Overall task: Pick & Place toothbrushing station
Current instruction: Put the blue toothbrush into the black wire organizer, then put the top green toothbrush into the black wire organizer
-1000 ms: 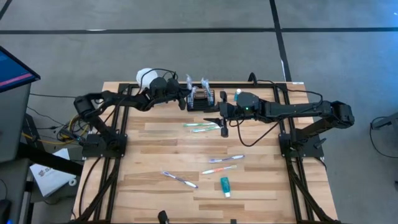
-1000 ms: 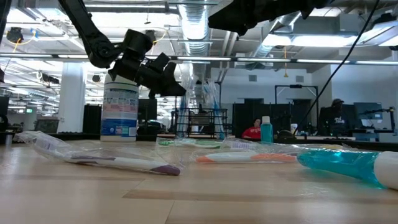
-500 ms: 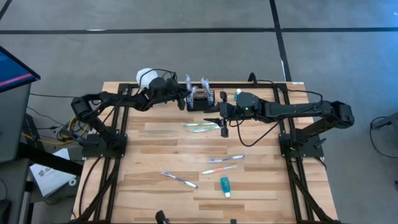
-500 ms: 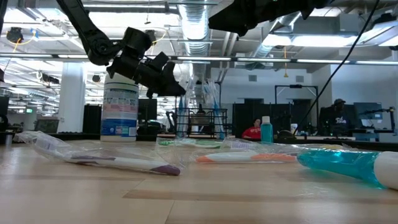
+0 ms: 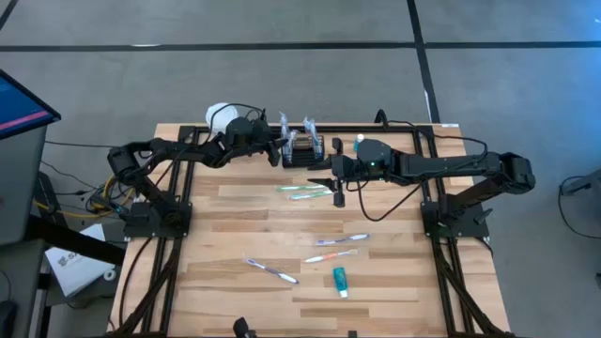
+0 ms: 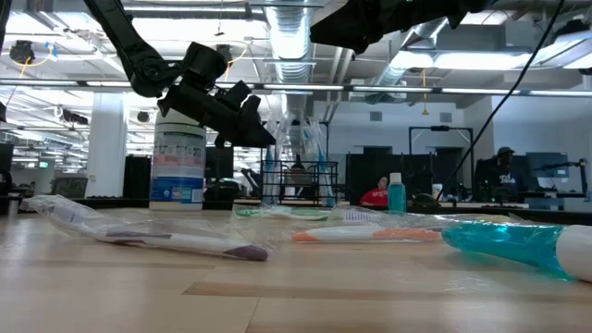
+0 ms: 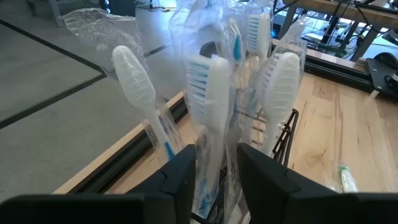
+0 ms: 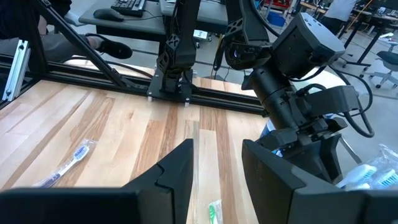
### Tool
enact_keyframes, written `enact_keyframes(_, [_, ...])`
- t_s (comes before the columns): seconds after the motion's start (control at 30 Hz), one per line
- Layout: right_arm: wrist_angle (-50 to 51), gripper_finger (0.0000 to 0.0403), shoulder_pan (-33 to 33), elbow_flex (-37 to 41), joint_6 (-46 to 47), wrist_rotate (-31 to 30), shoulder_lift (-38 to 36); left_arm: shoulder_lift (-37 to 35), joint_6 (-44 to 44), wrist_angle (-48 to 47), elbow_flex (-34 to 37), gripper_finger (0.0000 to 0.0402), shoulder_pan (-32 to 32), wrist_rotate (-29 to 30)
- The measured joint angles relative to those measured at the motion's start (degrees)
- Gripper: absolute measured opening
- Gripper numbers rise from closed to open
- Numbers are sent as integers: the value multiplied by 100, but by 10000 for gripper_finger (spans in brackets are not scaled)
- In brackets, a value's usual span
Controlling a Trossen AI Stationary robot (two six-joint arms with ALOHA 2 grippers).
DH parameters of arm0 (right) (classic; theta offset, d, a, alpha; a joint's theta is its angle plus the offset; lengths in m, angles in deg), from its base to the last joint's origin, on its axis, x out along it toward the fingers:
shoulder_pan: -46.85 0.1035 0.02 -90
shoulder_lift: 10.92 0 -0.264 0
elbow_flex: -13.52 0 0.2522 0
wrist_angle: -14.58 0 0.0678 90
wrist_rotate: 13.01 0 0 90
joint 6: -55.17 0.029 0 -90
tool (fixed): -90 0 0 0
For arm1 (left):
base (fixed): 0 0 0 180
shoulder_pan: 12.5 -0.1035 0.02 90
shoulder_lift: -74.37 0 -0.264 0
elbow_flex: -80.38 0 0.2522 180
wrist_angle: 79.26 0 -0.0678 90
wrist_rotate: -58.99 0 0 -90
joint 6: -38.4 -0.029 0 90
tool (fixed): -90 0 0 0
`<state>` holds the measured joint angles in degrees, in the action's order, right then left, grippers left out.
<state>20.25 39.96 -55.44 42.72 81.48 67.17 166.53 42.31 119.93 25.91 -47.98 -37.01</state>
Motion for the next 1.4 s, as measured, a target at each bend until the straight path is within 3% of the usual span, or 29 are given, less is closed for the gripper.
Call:
enact_keyframes(0.37, [1,127,-1,0,0,1,0,0,-54,-31,0,165,-11,0])
enact_keyframes(0.87, [41,127,0,0,111,2,0,-109,-69,-160,0,172,-29,-2])
enact_keyframes(1.03, [42,127,-1,0,109,2,0,-563,-238,-447,88,175,-84,0])
enact_keyframes(1.4, [109,127,1,0,196,2,0,-1834,-162,-501,1108,172,187,-2])
